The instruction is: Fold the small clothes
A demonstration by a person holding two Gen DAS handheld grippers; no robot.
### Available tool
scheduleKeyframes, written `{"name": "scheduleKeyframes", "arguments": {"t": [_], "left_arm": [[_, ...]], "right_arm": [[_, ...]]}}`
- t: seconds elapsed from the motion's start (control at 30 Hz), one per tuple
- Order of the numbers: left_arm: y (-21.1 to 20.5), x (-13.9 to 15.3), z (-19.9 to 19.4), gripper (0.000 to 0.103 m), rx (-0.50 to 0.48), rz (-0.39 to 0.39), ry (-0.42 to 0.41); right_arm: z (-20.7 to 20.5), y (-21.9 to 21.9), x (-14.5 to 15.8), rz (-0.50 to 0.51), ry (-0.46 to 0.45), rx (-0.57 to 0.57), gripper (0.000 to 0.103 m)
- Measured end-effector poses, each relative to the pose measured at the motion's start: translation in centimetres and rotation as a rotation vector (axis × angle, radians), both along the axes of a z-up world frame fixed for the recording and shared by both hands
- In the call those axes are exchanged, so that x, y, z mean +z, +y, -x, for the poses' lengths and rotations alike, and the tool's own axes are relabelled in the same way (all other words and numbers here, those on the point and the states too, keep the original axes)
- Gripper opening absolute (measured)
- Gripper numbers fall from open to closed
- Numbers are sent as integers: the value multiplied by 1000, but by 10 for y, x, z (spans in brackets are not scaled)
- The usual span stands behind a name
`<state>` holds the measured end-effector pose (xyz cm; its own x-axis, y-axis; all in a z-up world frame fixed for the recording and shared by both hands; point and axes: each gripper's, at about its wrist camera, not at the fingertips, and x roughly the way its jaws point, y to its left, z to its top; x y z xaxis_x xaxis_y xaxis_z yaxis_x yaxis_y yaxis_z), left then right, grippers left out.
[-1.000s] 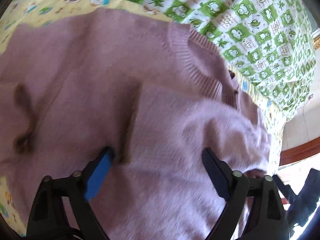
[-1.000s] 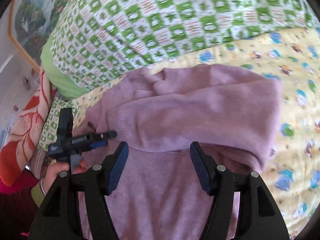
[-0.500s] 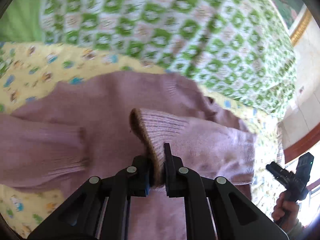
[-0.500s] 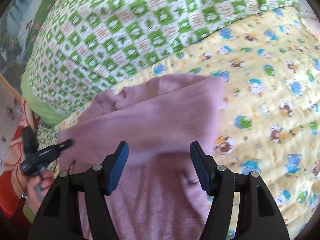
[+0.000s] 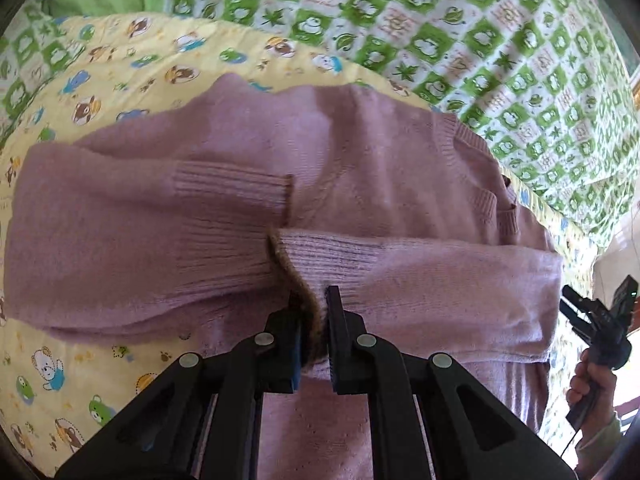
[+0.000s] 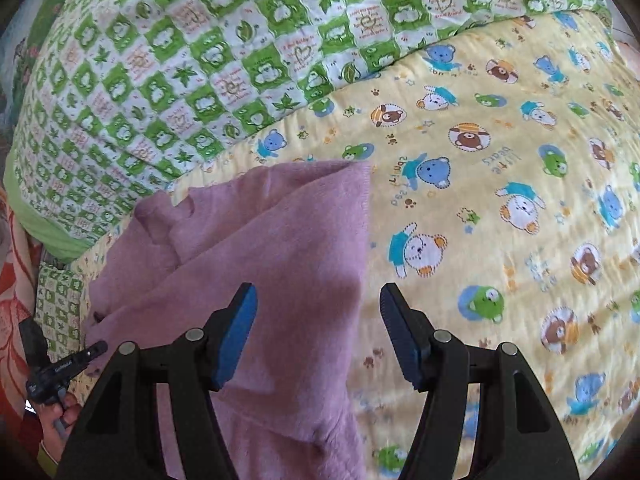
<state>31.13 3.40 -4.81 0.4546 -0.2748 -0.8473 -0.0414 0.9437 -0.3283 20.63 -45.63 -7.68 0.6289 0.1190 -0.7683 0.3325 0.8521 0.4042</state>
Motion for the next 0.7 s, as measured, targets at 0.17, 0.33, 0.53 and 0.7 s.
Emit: {"name": "scheduleKeyframes", "arguments": {"t": [0.17,0.33,0.53,0.7], "left_arm": [[-12,1,-7,8,-33,-15,-1],[-20,2,-13,13,-55,15,18],[-36,-2,-15,16,-109,-22,30],[-41,13,-12,5,-120,-38,-19]], "right_arm": [[-17,-1,-21,-37,28,22,55],[-19,1,-21,-31,38,41,40],[-18,-4,-22,-56,38,43,40],[-18,1,-17,-11,28,42,10]]}}
